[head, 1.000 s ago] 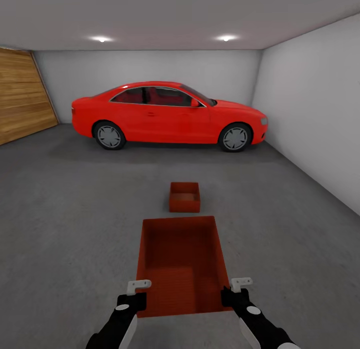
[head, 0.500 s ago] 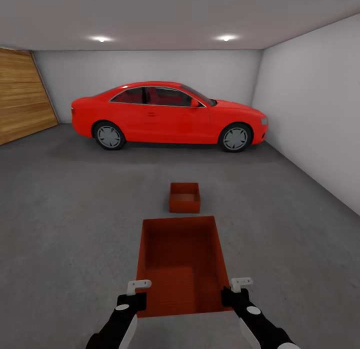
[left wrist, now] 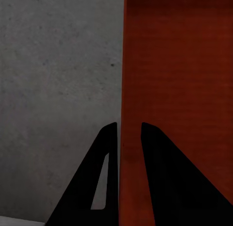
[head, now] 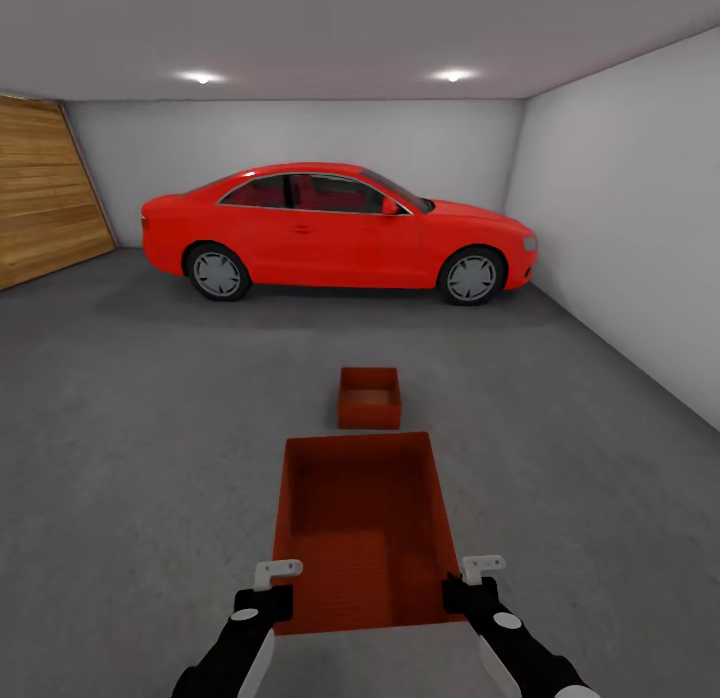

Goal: Move the two storage containers from the living room to the garage. In the garage, place one container on the floor and stack the other container on top of it (either order is fine).

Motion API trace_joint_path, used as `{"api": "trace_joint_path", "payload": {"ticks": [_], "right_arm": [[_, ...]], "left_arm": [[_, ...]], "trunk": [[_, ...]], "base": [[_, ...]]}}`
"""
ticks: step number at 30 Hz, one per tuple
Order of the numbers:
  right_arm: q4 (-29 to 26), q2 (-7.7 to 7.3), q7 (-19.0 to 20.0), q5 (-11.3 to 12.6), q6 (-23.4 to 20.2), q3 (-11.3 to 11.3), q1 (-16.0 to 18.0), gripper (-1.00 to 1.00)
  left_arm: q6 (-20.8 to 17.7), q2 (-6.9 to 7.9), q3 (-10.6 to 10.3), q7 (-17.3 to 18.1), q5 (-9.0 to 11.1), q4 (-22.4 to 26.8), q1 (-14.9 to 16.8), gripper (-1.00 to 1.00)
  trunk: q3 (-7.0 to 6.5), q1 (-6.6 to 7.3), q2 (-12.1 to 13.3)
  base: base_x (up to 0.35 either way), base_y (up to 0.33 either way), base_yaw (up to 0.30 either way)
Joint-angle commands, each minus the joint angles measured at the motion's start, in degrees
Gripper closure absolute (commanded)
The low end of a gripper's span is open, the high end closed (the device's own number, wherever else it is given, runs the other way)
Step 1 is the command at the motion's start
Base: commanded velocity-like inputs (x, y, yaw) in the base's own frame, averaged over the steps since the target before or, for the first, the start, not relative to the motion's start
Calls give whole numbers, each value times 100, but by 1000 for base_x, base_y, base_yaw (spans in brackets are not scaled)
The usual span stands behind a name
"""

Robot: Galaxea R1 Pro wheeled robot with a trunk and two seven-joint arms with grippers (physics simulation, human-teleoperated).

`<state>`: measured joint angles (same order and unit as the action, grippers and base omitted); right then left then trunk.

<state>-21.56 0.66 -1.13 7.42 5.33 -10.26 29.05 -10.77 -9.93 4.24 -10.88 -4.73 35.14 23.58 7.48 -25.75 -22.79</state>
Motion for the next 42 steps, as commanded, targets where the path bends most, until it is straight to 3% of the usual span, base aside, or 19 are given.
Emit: {"api": "trace_joint_path", "payload": {"ticks": [1, 17, 42], "right_arm": [[12, -13, 16, 84, 21, -108, 5, 100], [12, -13, 16, 84, 21, -99, 5, 100], [12, -18, 16, 84, 21, -99, 4, 100]], "left_arm": [[-40, -7, 51, -11, -81, 36, 7, 100], [-40, -7, 51, -11, -81, 36, 7, 100], [-40, -7, 51, -11, -81, 36, 7, 100]], "trunk": [[12, -3, -13], [12, -3, -13], [12, -3, -13]], "base": [[28, 0, 0], [153, 0, 0], [53, 0, 0]]}}
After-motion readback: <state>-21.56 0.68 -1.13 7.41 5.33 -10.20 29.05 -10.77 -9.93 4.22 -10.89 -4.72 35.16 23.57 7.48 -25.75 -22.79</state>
